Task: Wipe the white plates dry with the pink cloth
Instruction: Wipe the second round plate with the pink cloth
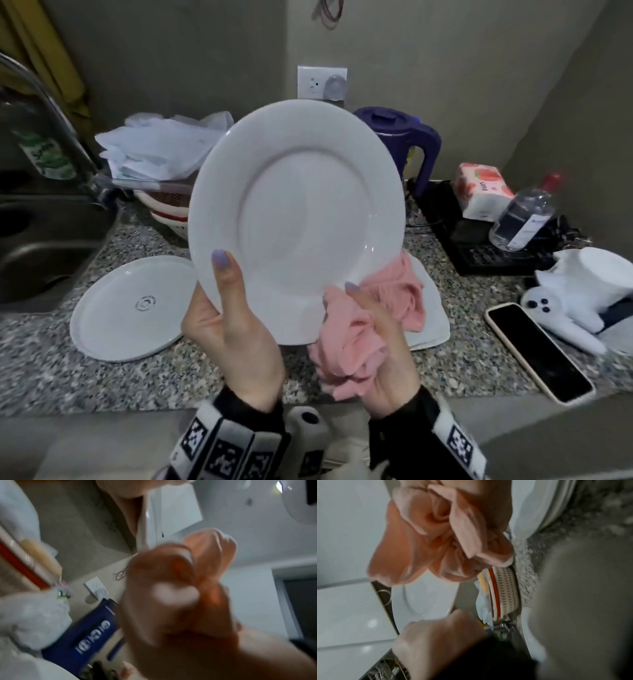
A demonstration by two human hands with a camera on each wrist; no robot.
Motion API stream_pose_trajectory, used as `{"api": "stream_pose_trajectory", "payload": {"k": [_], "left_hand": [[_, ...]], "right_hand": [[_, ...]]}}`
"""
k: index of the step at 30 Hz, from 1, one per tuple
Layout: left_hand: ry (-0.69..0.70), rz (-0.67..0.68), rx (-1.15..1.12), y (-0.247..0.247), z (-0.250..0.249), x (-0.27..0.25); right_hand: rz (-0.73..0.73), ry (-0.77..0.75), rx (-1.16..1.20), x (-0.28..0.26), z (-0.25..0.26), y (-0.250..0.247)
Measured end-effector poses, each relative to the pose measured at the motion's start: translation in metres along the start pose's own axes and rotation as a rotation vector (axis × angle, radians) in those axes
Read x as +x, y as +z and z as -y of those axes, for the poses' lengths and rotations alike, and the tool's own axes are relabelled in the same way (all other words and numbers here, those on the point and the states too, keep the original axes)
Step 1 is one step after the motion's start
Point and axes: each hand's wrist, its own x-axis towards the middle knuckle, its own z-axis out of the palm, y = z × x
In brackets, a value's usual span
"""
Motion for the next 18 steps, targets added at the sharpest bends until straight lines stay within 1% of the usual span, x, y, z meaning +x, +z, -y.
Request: {"api": "stream_pose_trajectory", "payload": {"k": [1,2,4,6,7,8,9,10,12,14,16,18], "left_hand": [[-0.005,0.094,0.031,-0.004,0.000,0.003],[-0.008,0.216,0.081,-0.009,-0.003,0.011],[-0.007,0.431,0.125,-0.016,-0.012,0.035],[0.013,0.591,0.176,-0.019,-0.021,0.061],[0.008,0.632,0.213,-0.017,-0.023,0.068],[0.005,0.628,0.241,-0.015,-0.023,0.070],[0.012,0.573,0.257,-0.013,-0.019,0.066],[0.027,0.491,0.260,-0.012,-0.015,0.059],[0.047,0.364,0.235,-0.014,-0.006,0.047],[0.036,0.302,0.213,-0.017,0.001,0.040],[0.016,0.248,0.201,-0.015,0.006,0.034],[0.004,0.188,0.164,-0.011,0.009,0.021]], "right_hand": [[-0.007,-0.041,-0.016,0.001,0.006,-0.002],[-0.008,-0.099,-0.046,0.001,0.015,-0.004],[-0.027,-0.203,-0.156,-0.002,0.040,-0.006],[-0.090,-0.260,-0.303,-0.005,0.061,-0.007],[-0.127,-0.275,-0.377,-0.007,0.068,-0.007],[-0.161,-0.290,-0.438,-0.009,0.073,-0.004],[-0.189,-0.329,-0.479,-0.010,0.075,-0.003],[-0.206,-0.388,-0.483,-0.011,0.075,0.000],[-0.218,-0.515,-0.431,-0.010,0.068,0.004],[-0.238,-0.590,-0.368,-0.009,0.057,0.002],[-0.229,-0.597,-0.285,-0.012,0.042,-0.001],[-0.209,-0.555,-0.224,-0.013,0.022,-0.004]]}}
